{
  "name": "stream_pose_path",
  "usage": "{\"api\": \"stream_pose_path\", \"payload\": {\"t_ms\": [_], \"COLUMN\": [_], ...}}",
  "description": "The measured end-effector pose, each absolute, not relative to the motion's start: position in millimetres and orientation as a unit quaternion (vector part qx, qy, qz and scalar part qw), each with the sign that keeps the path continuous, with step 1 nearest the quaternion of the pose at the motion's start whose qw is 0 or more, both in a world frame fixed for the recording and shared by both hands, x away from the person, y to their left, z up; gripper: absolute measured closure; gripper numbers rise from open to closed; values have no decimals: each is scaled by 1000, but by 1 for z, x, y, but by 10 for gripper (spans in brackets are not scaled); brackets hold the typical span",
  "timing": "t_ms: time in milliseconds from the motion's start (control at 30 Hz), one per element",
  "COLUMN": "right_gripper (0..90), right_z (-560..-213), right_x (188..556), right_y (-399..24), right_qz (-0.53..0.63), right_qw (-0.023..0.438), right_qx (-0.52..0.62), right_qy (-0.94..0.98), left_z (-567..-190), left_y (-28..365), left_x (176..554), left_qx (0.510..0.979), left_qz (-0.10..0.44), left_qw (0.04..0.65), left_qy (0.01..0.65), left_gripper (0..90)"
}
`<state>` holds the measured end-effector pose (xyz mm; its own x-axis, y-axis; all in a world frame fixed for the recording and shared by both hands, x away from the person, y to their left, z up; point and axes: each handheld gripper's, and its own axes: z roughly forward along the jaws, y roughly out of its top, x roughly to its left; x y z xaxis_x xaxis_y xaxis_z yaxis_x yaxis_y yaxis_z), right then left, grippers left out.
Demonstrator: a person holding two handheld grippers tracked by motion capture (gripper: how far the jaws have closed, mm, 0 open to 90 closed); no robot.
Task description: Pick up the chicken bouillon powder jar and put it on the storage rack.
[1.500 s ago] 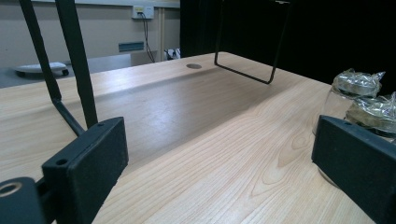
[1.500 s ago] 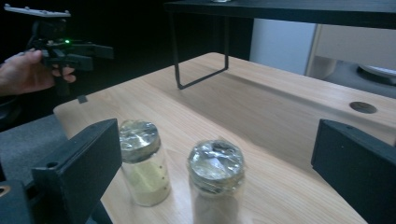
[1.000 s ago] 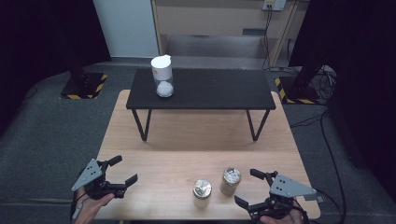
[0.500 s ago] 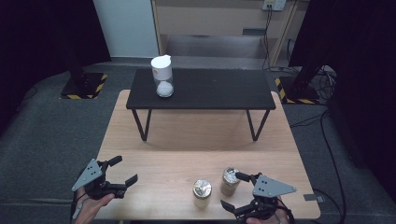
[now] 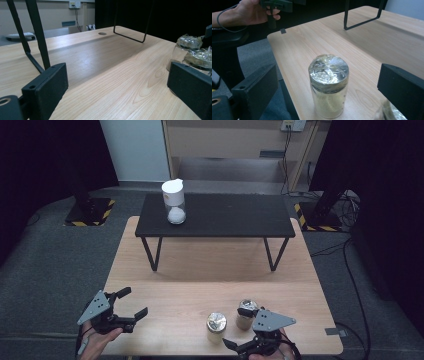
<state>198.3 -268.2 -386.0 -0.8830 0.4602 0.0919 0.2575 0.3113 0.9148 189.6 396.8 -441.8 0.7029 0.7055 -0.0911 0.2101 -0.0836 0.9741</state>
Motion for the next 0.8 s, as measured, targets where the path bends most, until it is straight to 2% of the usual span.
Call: {"api": "stream_pose_path", "payload": {"t_ms": [800], "right_gripper": [70], "right_z": [-392], "right_x": [215], "right_y": [-236], "right_qz": [513], "right_qw": [86], "right_qx": [224], "right_qy": [824], "left_z": [-441], "left_y": [397], "left_x": [189], "left_qx": [706], "left_qz": [208], "left_qw": [594], "left_qy": [324], "left_gripper": [24]}}
